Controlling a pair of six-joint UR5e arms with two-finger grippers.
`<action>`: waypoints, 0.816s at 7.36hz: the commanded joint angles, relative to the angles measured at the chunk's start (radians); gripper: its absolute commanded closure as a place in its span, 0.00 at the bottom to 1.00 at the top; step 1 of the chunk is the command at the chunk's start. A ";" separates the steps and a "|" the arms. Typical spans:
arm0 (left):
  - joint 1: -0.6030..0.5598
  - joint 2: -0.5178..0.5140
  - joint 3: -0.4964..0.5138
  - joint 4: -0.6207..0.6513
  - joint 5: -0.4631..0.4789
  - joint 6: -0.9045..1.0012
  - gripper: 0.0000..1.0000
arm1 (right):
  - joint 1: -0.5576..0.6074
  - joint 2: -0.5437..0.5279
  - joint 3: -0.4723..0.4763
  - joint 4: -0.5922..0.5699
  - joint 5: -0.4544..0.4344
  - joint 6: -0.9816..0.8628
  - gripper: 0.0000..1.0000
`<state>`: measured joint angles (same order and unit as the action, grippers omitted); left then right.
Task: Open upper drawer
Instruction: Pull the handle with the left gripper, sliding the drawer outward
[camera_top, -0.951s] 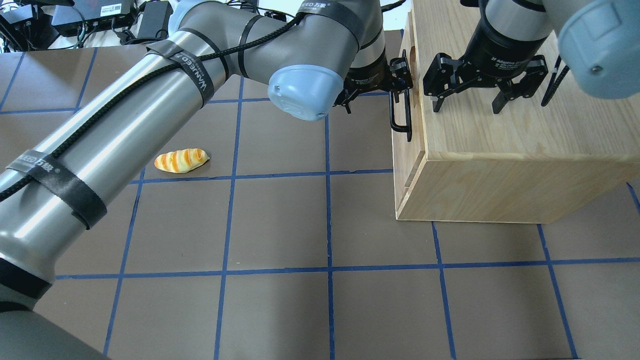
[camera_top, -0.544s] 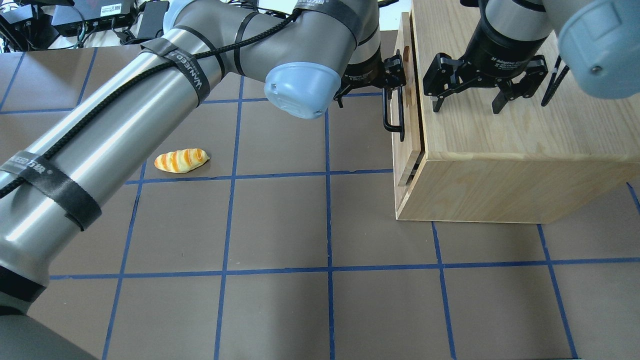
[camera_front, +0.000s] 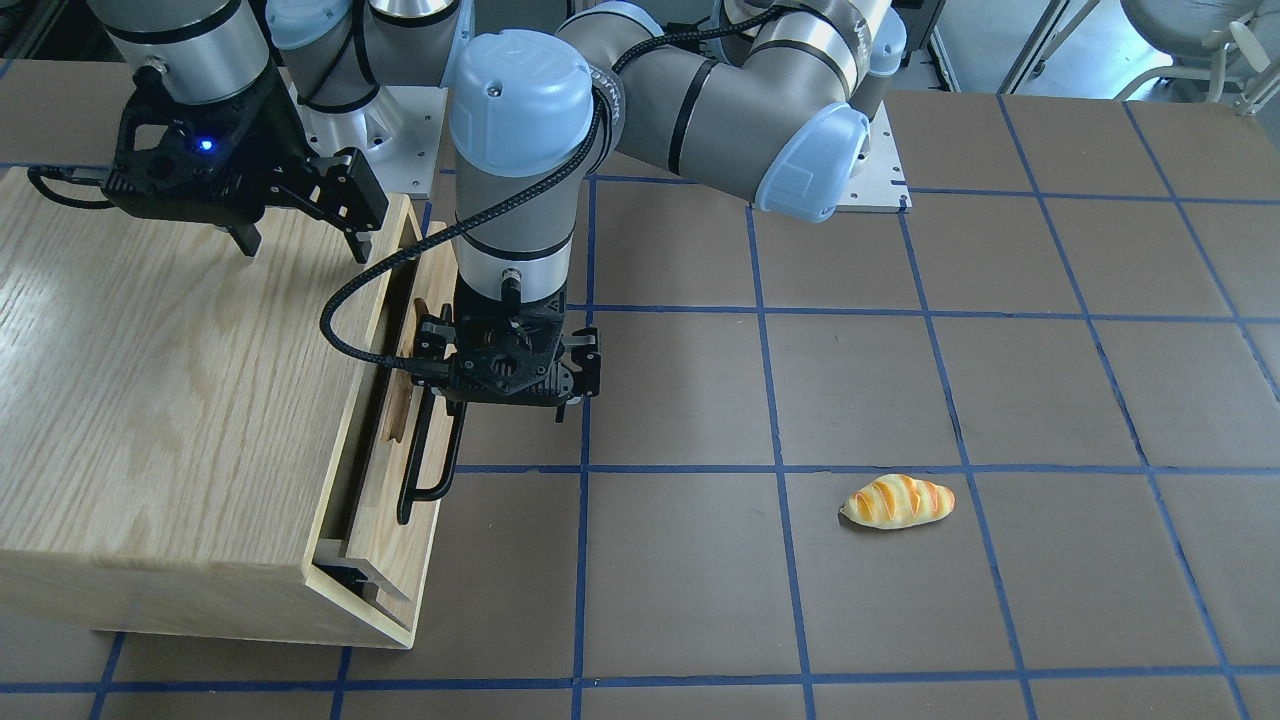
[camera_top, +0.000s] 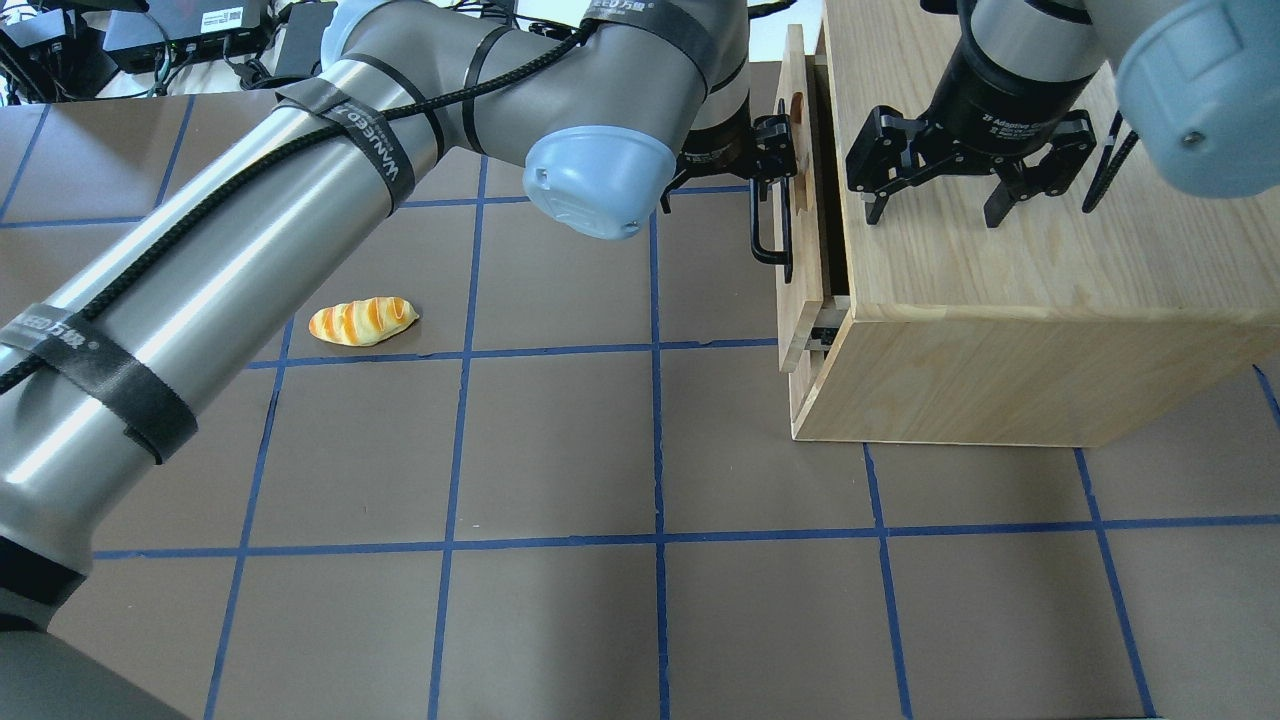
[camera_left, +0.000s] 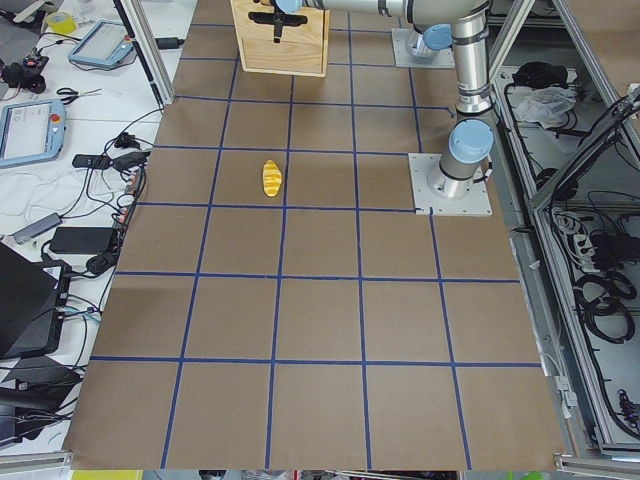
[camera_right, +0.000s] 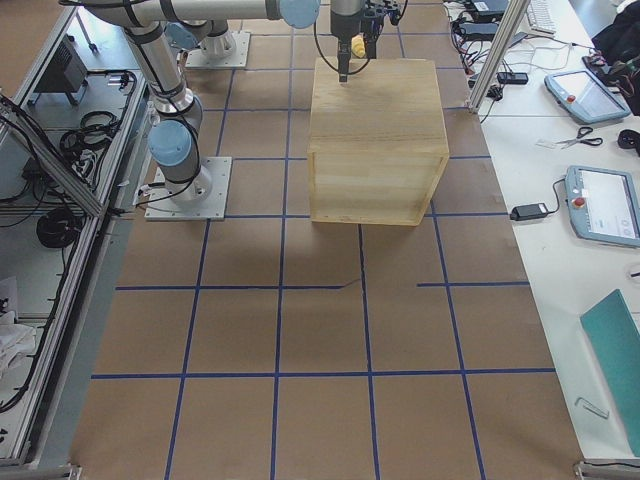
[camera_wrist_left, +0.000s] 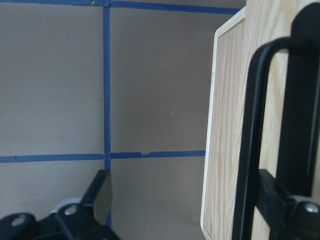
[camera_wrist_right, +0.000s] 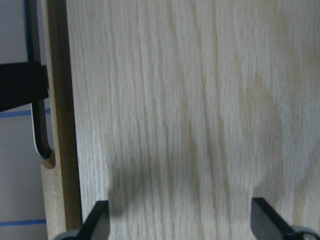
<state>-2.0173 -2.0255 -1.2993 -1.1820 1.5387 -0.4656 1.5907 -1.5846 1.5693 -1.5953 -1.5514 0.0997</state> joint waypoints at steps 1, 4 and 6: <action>0.014 0.007 -0.003 -0.005 0.004 0.018 0.00 | 0.000 0.000 0.000 0.000 0.001 0.000 0.00; 0.032 0.016 -0.008 -0.014 0.023 0.035 0.00 | 0.000 0.000 0.000 0.000 -0.001 0.000 0.00; 0.060 0.022 -0.008 -0.031 0.023 0.036 0.00 | 0.000 0.000 0.000 0.000 -0.001 0.000 0.00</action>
<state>-1.9701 -2.0077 -1.3066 -1.2028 1.5612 -0.4314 1.5907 -1.5846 1.5693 -1.5953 -1.5524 0.0997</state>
